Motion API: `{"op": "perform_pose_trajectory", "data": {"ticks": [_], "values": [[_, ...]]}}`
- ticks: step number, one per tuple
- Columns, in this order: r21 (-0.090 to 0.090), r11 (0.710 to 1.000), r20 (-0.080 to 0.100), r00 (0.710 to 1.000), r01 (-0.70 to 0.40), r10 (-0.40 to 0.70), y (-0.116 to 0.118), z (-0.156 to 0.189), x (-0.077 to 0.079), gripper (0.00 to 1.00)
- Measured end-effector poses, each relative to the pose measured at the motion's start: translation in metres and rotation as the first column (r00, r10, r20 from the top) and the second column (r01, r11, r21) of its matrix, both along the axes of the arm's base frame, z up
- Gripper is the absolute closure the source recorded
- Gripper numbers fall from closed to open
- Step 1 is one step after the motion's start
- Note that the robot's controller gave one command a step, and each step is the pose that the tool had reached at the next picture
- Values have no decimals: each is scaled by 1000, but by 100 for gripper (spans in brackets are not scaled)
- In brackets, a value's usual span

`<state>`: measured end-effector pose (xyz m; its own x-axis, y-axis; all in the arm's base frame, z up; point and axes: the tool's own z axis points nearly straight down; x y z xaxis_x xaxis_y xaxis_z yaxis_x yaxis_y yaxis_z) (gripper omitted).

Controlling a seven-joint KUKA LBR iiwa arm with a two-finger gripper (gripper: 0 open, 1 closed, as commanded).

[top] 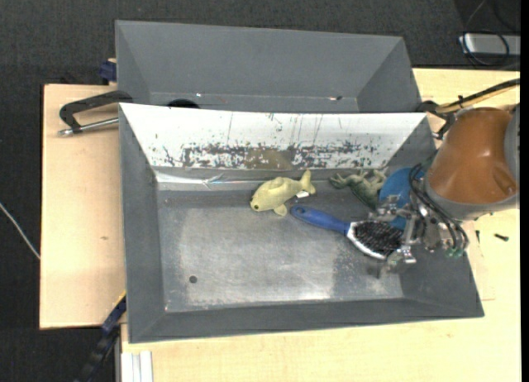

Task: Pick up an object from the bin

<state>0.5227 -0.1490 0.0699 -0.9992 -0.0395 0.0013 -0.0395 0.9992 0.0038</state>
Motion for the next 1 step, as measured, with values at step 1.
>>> {"op": "perform_pose_trajectory", "data": {"ticks": [1], "values": [[-4,1000,9,1000,-3,3,0,3,1,100]]}}
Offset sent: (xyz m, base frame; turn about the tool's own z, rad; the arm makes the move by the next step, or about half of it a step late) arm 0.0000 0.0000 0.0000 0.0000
